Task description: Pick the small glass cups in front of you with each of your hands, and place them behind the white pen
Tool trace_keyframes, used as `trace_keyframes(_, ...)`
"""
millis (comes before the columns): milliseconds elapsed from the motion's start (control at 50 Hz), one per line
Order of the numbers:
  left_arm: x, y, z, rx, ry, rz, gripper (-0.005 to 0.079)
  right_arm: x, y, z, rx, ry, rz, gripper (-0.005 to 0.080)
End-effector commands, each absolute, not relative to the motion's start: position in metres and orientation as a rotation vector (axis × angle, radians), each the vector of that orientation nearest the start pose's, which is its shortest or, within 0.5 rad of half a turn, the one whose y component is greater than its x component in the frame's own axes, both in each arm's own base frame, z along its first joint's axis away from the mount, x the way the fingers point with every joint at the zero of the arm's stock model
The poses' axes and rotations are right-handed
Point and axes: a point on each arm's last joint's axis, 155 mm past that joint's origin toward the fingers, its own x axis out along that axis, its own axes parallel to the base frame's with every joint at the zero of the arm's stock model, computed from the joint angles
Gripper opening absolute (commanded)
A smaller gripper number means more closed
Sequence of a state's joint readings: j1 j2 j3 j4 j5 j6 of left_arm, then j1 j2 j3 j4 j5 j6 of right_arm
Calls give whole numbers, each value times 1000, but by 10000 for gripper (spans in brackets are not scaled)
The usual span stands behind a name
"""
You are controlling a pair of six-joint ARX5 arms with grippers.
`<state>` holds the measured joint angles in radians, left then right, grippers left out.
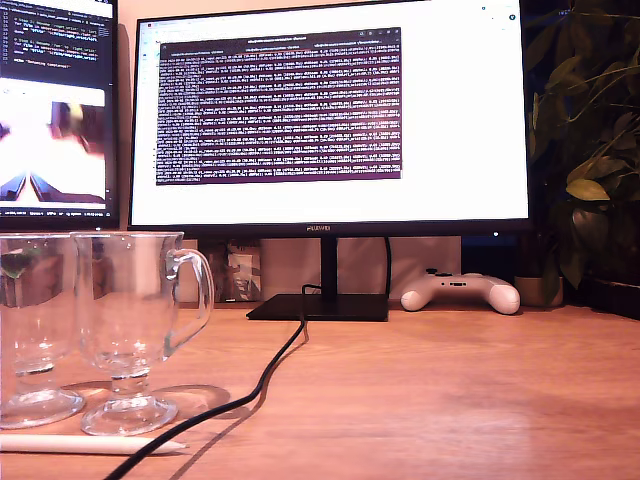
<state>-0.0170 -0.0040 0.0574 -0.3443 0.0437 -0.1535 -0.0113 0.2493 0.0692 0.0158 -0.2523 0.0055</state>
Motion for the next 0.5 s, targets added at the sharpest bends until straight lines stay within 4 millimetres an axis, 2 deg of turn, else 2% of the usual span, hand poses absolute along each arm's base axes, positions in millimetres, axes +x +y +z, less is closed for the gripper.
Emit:
trace_keyframes(0,238,-11,94,-160,309,-33,-21,256,43,119,32,212,241,-11)
trace_keyframes(80,238,-11,94,-161,309,-33,-21,252,40,109,39,239,219,-11)
trace_keyframes(200,238,-11,94,-160,309,-33,-21,247,32,105,26,248,179,-11)
trace_keyframes(340,238,-11,94,-160,309,-33,-21,247,31,119,45,189,170,-11)
trace_keyframes(480,238,-11,94,-160,309,-33,-21,247,31,119,46,189,169,-11)
